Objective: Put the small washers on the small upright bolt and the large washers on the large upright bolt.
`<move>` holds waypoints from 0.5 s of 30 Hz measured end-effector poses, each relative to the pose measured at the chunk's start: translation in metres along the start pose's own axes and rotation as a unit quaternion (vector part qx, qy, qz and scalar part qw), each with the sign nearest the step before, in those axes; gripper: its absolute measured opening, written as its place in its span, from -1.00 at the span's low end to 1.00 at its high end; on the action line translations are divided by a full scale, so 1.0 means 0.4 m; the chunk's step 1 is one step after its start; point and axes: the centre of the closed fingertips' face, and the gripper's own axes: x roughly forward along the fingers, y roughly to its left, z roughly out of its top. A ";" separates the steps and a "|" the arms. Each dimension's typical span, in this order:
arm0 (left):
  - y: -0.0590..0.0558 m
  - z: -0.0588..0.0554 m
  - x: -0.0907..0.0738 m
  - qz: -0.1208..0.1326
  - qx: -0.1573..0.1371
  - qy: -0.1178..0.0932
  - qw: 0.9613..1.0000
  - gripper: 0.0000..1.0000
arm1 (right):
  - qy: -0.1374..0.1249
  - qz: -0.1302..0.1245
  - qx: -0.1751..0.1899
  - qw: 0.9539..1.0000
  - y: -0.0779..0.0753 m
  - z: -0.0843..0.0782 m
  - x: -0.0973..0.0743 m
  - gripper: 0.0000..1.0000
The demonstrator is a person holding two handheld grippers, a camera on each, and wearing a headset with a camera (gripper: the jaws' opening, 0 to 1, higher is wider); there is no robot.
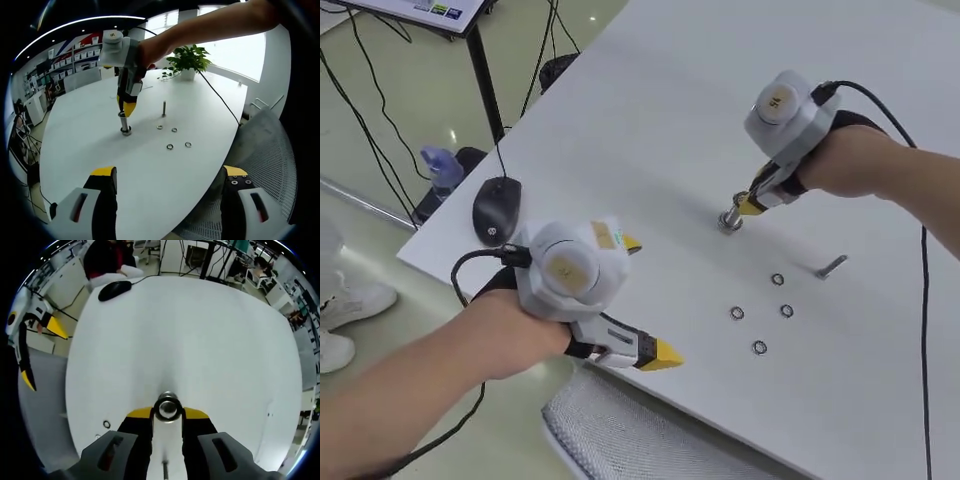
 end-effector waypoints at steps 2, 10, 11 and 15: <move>0.001 -0.003 -0.002 0.001 0.002 0.002 1.000 0.70 | 0.001 -0.001 -0.001 1.000 -0.006 0.002 0.005 -0.57; 0.008 -0.009 -0.001 0.000 -0.002 0.005 1.000 0.69 | 0.007 0.001 -0.002 1.000 -0.006 -0.003 0.009 -0.57; 0.009 -0.010 -0.001 0.001 -0.002 0.005 1.000 0.68 | 0.008 0.001 -0.002 1.000 -0.005 -0.003 0.010 -0.57; 0.011 -0.005 -0.001 0.000 -0.005 0.001 1.000 0.68 | 0.012 0.002 -0.005 1.000 0.001 -0.005 0.017 -0.57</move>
